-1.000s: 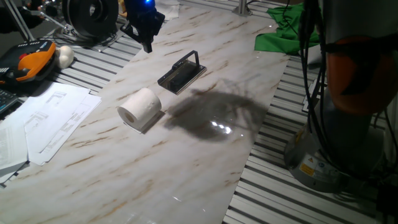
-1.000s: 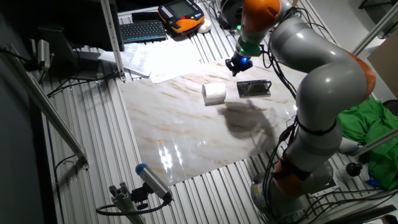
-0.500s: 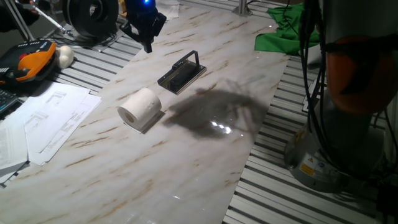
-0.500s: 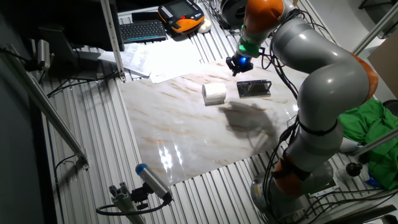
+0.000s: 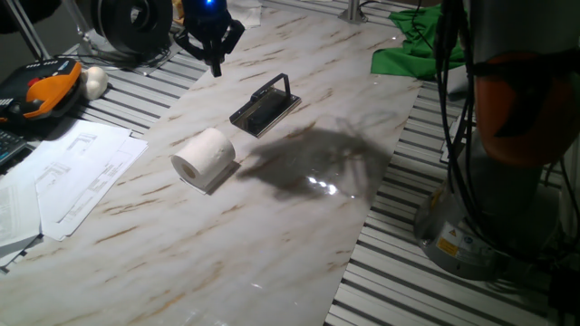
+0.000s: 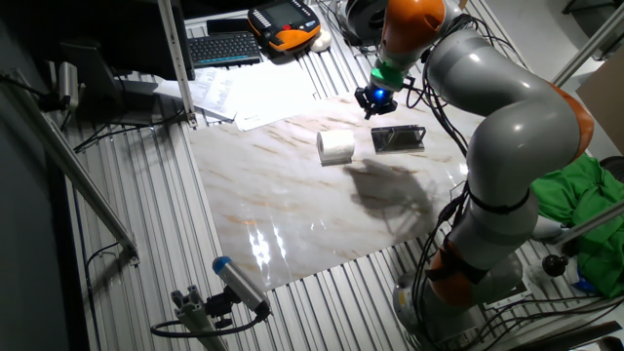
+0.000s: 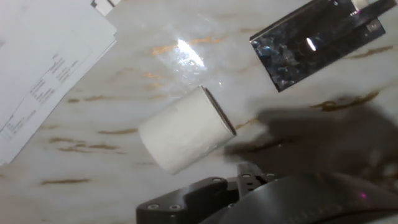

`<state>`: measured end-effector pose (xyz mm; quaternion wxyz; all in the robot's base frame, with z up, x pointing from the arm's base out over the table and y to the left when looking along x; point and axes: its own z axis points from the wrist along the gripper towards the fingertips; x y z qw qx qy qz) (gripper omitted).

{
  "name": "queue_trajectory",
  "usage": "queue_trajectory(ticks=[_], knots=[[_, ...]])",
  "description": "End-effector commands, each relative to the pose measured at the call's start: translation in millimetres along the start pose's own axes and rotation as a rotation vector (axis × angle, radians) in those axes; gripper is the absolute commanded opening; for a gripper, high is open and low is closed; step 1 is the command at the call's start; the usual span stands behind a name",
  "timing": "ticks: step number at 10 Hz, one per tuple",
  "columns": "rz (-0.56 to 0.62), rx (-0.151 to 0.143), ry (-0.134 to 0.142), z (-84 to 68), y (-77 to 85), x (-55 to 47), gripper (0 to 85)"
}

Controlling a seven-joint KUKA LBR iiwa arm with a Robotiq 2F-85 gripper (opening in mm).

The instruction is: Put the toilet paper on its holder

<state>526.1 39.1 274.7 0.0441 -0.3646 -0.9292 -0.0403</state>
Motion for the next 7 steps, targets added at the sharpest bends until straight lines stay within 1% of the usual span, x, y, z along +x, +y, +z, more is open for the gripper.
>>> queue_trajectory(ticks=[1, 2, 3, 4, 5, 6, 7], knots=[[0.389, -0.040, -0.006, 0.0, 0.1, -0.1, 0.0], [0.421, -0.041, -0.004, 0.0, 0.1, -0.1, 0.0], [0.477, -0.040, -0.010, 0.0, 0.1, -0.1, 17.0], [0.524, -0.026, -0.036, 0.0, 0.1, -0.1, 34.0], [0.578, -0.030, -0.052, 2.0, 1.7, -0.2, 51.0], [0.649, -0.054, -0.066, 19.3, 14.3, -2.8, 68.0], [0.695, -0.071, -0.075, 32.0, 22.7, -6.2, 68.0]])
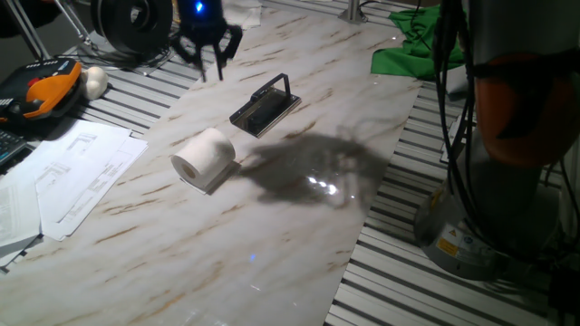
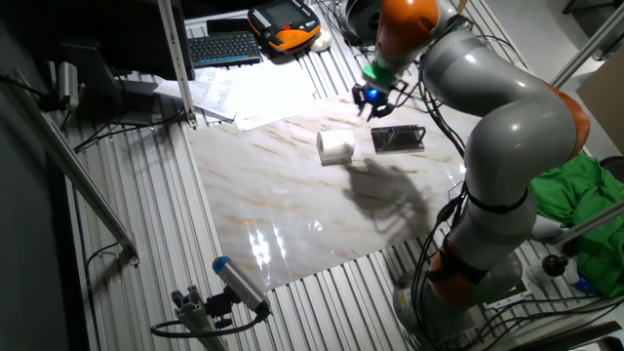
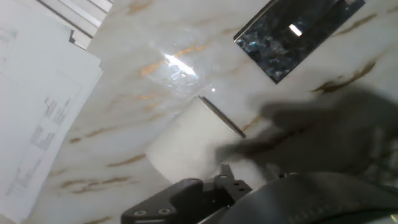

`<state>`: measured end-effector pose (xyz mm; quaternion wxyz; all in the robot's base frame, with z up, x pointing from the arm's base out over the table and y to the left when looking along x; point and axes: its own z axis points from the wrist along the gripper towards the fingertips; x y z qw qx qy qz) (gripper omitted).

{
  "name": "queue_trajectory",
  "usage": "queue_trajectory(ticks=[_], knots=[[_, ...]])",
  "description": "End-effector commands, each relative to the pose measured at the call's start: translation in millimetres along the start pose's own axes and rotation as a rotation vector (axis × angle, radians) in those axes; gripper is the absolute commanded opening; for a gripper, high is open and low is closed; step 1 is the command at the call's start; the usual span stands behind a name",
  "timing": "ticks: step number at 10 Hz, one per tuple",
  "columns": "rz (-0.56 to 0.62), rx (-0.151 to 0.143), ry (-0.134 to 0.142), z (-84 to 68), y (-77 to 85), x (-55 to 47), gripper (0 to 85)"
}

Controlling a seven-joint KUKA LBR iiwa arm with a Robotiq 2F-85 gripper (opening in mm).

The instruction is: Put the toilet paper on its holder

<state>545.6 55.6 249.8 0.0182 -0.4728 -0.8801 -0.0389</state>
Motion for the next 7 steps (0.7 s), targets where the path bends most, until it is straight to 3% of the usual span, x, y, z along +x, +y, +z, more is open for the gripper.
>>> queue_trajectory(ticks=[1, 3, 7], knots=[[0.489, -0.042, -0.026, 18.3, 5.1, -2.7, 85.0], [0.559, -0.056, -0.061, 42.8, 17.5, -9.1, 85.0], [0.702, -0.116, -0.136, 80.5, 25.4, -7.5, 85.0]])
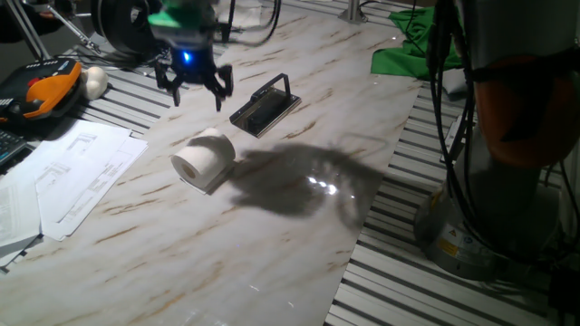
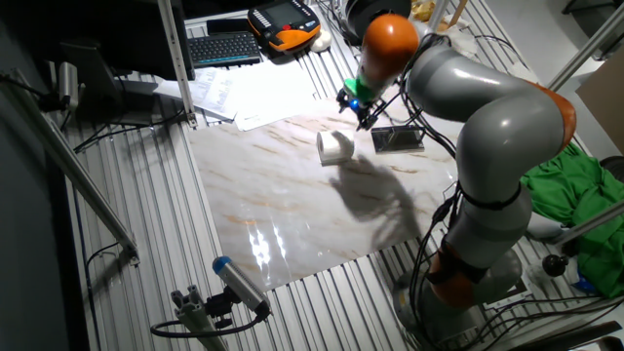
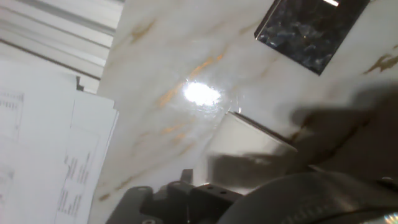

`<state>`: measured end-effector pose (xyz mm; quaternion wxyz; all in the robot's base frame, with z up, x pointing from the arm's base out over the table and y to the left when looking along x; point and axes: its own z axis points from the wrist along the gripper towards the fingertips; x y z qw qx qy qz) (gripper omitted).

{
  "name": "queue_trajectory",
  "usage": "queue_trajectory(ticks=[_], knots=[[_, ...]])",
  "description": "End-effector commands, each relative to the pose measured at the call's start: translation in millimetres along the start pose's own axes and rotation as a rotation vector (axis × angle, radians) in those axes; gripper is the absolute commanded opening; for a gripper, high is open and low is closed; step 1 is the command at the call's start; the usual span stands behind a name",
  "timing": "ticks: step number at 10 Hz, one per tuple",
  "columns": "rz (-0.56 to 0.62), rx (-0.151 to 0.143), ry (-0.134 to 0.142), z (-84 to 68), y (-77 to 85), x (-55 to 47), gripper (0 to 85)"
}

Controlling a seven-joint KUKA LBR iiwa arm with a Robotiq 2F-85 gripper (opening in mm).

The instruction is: Put the toilet paper on its holder

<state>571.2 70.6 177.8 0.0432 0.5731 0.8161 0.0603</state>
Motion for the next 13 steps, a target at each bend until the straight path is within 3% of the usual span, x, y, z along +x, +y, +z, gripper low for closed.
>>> queue_trajectory(ticks=[1, 2, 3, 8, 9, 10, 11, 12, 13], knots=[[0.486, -0.015, -0.080, 13.8, -1.4, 1.2, 85.0], [0.504, -0.029, -0.090, 19.4, -1.6, 1.9, 85.0], [0.503, -0.023, -0.088, 23.1, -2.2, 2.1, 85.0], [0.488, 0.028, -0.125, 19.2, -3.2, 4.5, 85.0], [0.485, 0.050, -0.125, 19.2, -3.2, 4.5, 68.0], [0.477, 0.072, -0.112, 19.2, -3.2, 4.5, 68.0], [0.428, 0.107, -0.079, 19.2, -3.2, 4.5, 68.0], [0.341, 0.144, -0.025, 19.2, -3.2, 4.5, 85.0], [0.274, 0.155, -0.002, 19.2, -3.2, 4.5, 85.0]])
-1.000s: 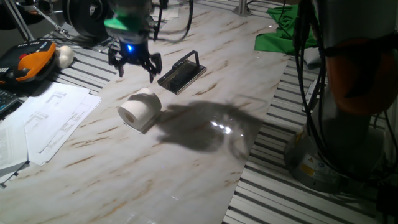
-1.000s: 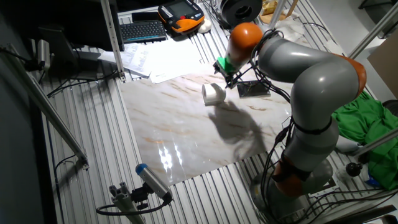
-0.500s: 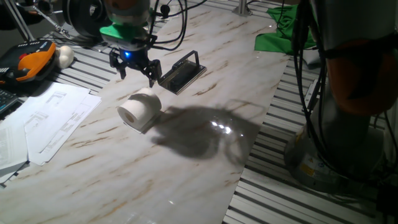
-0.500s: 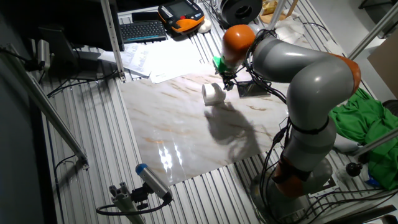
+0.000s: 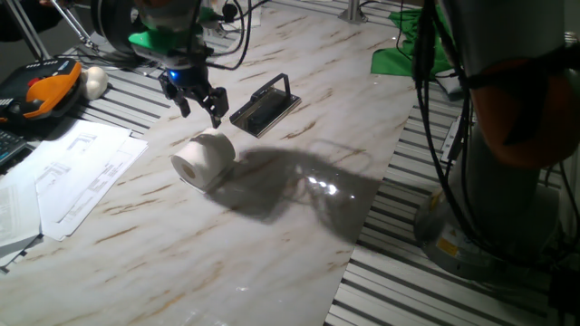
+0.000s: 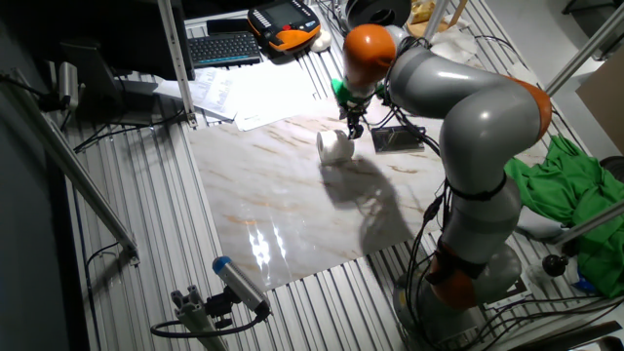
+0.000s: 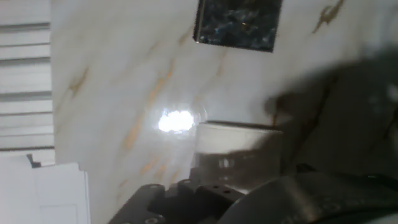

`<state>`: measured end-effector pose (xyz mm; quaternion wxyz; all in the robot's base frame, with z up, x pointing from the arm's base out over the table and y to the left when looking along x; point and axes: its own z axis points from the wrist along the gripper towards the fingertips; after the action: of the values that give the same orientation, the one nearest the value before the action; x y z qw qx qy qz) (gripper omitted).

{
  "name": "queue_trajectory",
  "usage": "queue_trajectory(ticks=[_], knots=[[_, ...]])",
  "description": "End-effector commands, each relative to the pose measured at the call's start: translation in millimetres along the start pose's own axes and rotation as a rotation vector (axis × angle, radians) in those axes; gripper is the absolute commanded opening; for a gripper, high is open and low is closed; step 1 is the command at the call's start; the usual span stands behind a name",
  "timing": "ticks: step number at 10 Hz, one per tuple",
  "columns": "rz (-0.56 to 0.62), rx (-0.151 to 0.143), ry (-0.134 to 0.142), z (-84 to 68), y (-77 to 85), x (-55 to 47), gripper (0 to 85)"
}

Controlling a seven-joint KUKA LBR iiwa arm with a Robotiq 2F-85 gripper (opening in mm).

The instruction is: Put the toilet paper on its holder

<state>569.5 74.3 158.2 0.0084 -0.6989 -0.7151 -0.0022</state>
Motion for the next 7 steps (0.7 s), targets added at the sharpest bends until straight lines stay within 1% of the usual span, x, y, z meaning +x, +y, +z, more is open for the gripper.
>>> queue_trajectory(ticks=[1, 3, 4, 7], knots=[[-0.088, 0.004, 0.001, -0.1, -0.1, 0.4, 85.0], [-0.107, 0.001, 0.008, -0.1, -0.1, 0.4, 85.0], [-0.097, -0.002, 0.000, -0.1, -0.1, 0.4, 85.0], [-0.018, -0.029, 0.000, 0.9, 0.3, 0.7, 85.0]])
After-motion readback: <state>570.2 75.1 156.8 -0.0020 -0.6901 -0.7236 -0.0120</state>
